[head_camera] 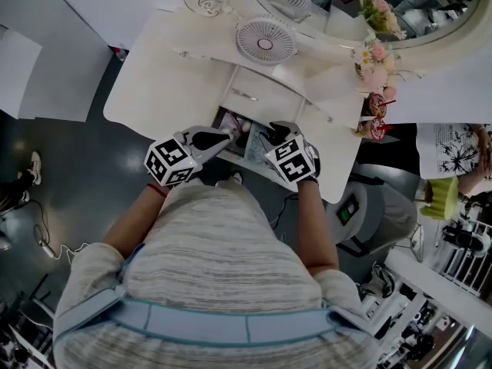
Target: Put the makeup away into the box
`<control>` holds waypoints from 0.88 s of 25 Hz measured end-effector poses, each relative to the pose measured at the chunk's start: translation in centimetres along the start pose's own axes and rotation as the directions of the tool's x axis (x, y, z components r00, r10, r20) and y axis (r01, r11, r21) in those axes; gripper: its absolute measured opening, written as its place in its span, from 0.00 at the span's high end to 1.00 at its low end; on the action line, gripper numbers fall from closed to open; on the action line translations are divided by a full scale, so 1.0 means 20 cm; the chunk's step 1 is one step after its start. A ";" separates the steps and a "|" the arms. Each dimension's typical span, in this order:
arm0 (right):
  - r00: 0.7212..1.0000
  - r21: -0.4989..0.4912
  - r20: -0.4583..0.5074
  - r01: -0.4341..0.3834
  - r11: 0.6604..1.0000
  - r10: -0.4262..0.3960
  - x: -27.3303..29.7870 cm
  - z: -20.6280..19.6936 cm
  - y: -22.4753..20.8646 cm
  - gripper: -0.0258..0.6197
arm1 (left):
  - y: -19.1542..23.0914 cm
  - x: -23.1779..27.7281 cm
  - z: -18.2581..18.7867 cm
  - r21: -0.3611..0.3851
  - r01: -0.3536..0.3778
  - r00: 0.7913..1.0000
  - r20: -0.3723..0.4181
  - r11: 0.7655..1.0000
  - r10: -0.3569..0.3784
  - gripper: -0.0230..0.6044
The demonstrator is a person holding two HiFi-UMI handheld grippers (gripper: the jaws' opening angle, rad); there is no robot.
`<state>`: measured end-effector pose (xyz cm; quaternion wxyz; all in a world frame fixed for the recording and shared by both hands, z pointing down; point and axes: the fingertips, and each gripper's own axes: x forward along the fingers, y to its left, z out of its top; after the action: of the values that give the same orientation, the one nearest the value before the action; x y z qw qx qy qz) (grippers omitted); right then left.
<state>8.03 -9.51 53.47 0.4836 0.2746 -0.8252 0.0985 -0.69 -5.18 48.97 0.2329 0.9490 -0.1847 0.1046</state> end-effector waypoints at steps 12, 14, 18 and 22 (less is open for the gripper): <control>1.000 -0.115 -0.009 -0.003 0.993 0.002 0.10 0.19 -0.08 0.77 | 0.06 -0.07 -0.01 -0.025 -0.044 0.999 0.027 0.999 0.045 0.94; 1.000 -0.142 -0.018 -0.008 0.990 0.006 0.13 0.23 -0.09 0.77 | 0.06 -0.08 -0.01 -0.029 -0.051 0.998 0.031 0.998 0.052 0.94; 0.999 -0.181 -0.033 -0.020 0.983 0.014 0.20 0.29 -0.11 0.77 | 0.08 -0.12 -0.02 -0.041 -0.066 0.997 0.037 0.997 0.068 0.94; 0.999 -0.207 -0.043 -0.029 0.978 0.021 0.27 0.35 -0.12 0.77 | 0.10 -0.15 -0.03 -0.053 -0.085 0.995 0.046 0.995 0.087 0.94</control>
<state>2.11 -16.55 54.31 0.5250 0.2103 -0.8244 0.0235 -4.28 -5.63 49.51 0.2481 0.9361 -0.2335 0.0870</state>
